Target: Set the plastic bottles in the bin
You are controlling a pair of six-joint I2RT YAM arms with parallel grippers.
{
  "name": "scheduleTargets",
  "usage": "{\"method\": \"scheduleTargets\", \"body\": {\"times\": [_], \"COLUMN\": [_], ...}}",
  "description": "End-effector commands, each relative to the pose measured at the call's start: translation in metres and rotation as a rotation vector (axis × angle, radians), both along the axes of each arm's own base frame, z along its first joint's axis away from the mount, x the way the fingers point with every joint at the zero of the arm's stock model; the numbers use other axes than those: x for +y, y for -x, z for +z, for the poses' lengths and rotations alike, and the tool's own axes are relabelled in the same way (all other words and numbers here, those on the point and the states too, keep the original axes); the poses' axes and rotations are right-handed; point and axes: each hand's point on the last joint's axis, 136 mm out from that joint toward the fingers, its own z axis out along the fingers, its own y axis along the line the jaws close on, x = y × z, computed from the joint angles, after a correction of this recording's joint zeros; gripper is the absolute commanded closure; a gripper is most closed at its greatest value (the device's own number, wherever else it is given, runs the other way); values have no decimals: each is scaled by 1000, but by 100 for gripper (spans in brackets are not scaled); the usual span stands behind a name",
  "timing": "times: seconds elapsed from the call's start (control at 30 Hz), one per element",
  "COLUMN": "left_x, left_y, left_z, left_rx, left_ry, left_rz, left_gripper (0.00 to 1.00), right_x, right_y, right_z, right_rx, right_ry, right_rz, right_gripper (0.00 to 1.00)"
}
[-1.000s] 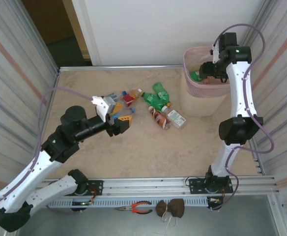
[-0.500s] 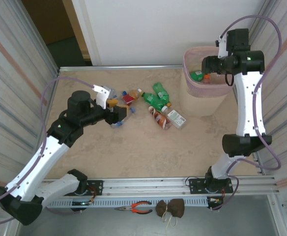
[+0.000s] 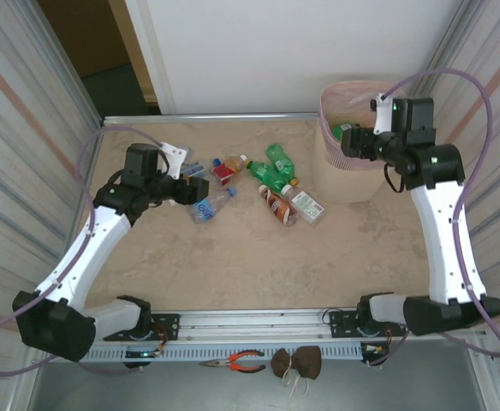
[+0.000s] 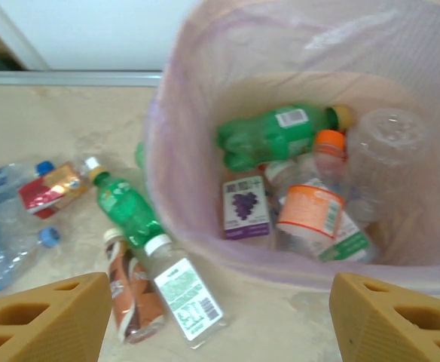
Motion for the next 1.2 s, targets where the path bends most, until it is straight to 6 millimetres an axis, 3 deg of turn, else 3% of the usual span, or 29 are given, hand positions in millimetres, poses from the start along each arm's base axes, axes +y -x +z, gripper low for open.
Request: {"method": "scheduleTargets", "body": {"times": [0.0,0.33,0.47,0.7,1.0,1.17], "left_x": [8,22,27,15,2,13], "left_y": [-6,-33,-37,-32,-29,-33], "left_z": [1,-57,-82,-122,-149,-160], "left_rx": [-26,70,123,138,124,138], "left_ry": [-61,-247,-336,-459,-516,-603], "left_rz": [-22,-34,-80,-239,-306,-273], "left_gripper": [33,34,36,37,37,34], "right_x": [20,42,46,43,42,42], "right_y": [14,56,65,72,78,83], "right_z": [30,3,-8,-26,-44,-46], "right_rx": [-150,-171,-151,-119,-75,-64], "right_ry": [-78,-159,-184,-186,-197,-209], "right_rz": [67,157,163,142,121,118], "right_gripper": [25,25,25,25,26,26]}}
